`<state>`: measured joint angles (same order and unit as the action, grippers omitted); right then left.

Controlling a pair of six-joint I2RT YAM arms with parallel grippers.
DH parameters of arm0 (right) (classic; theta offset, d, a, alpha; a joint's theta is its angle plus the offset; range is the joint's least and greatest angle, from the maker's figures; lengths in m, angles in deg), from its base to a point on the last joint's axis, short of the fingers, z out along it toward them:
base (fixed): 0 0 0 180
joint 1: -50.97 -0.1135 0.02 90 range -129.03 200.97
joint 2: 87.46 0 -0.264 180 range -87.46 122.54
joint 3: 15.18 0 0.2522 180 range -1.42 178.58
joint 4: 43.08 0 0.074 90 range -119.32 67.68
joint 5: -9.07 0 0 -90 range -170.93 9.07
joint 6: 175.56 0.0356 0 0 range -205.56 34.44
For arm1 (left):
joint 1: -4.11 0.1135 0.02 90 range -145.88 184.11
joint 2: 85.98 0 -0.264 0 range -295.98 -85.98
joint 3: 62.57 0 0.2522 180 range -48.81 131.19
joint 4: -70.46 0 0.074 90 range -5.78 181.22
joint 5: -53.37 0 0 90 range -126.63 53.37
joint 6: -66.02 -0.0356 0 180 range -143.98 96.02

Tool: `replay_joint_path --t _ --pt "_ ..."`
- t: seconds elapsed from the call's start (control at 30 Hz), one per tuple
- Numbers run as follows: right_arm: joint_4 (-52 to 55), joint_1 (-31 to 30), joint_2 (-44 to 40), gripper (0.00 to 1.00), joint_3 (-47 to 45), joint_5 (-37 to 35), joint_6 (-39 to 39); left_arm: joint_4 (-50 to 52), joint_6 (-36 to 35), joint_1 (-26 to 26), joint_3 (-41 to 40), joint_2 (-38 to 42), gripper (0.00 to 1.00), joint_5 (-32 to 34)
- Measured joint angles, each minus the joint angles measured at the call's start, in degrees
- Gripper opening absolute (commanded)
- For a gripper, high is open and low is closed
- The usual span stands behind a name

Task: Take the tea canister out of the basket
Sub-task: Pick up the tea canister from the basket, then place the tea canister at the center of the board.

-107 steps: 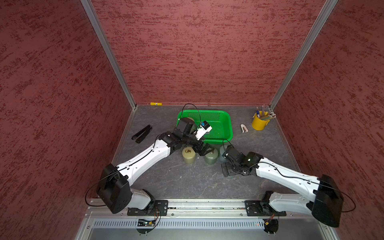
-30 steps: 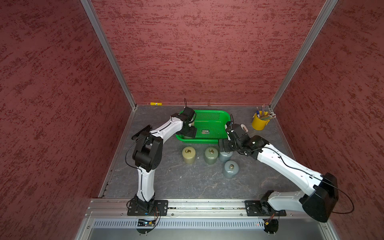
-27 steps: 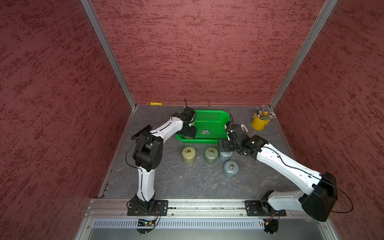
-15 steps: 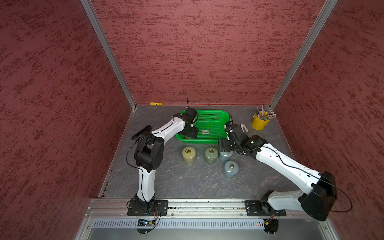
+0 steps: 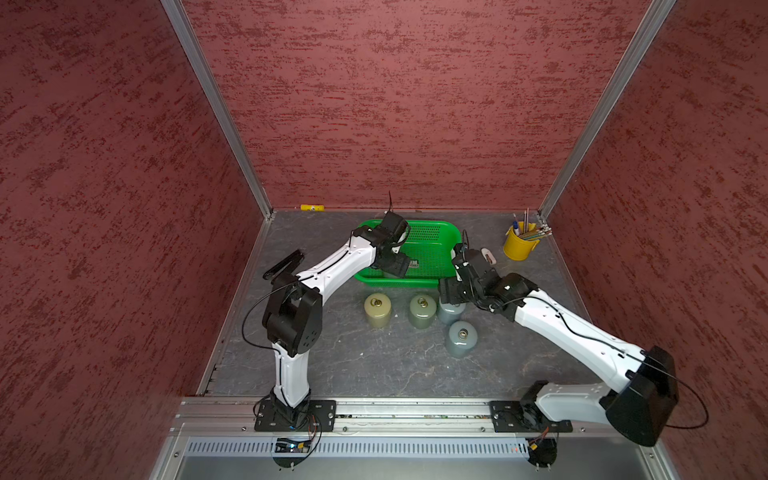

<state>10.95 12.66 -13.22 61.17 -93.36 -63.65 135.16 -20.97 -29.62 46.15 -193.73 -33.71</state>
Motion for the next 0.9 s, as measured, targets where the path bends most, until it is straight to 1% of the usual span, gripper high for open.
replay_joint_path --t 0.1,0.27,0.4,0.5,0.77,0.9 --pt "0.0 0.3 -0.3 0.88 0.0 -0.8 0.2 0.8 -0.9 -0.8 0.0 3.4 0.52 -0.7" --pt "0.0 1.7 -0.8 0.88 0.0 -1.7 0.7 3.2 -4.0 -3.2 0.0 7.8 0.53 -5.0" --pt "0.0 3.4 -1.1 0.88 0.0 -1.9 0.8 5.6 -7.5 -7.0 -0.1 9.8 0.53 -8.8" --pt "0.0 4.0 -1.1 0.89 0.0 -1.9 0.8 7.2 -9.5 -9.8 -0.5 10.8 0.53 -10.4" --pt "0.0 5.3 -1.1 0.89 0.0 -1.9 0.6 11.1 -12.9 -14.6 -3.8 15.1 0.53 -11.4" --pt "-0.2 6.1 -1.1 0.89 0.0 -1.9 0.5 11.1 -14.0 -18.4 -7.3 17.5 0.54 -12.1"
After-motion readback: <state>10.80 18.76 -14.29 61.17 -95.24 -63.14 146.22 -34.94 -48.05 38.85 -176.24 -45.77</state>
